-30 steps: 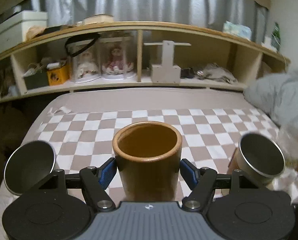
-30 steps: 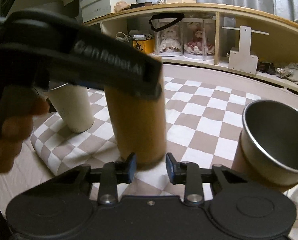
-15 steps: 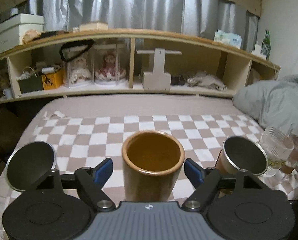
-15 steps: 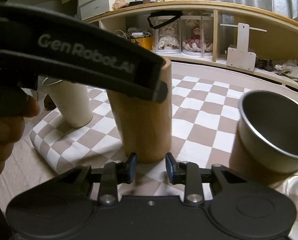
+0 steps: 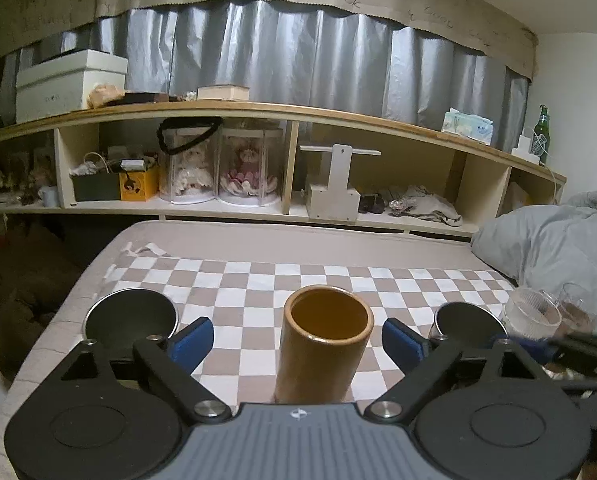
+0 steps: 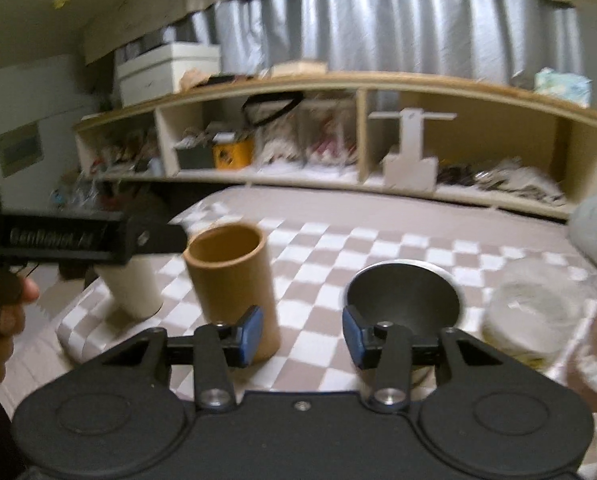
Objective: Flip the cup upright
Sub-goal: 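Lower the upright wooden cup onto the cloth and open the left tool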
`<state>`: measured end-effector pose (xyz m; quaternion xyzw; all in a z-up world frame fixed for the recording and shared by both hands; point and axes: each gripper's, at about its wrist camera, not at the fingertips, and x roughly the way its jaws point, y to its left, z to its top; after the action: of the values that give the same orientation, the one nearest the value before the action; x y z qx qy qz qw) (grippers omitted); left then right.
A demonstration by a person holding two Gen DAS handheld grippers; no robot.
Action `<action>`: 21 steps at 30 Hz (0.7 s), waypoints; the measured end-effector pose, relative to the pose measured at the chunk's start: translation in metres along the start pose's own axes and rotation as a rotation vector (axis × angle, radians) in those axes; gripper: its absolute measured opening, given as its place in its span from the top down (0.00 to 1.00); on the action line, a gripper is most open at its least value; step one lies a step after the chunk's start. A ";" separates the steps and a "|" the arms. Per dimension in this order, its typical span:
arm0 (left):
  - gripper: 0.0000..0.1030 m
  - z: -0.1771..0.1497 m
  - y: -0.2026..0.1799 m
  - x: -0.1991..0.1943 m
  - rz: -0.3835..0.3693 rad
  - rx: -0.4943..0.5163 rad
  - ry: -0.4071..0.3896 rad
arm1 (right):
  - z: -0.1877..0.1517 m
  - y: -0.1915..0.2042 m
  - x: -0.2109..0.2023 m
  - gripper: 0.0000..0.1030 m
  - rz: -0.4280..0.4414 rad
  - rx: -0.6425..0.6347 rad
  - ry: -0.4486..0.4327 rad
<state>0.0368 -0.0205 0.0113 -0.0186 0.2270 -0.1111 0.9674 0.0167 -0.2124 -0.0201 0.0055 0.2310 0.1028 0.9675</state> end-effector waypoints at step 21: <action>0.00 -0.030 -0.009 -0.031 0.077 0.084 -0.049 | -0.016 -0.019 -0.058 0.03 -0.198 0.028 -0.085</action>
<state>-0.0052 -0.0220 -0.0011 0.0280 0.1991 -0.0828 0.9761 -0.0376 -0.2434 -0.0100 0.0005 0.1905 0.0029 0.9817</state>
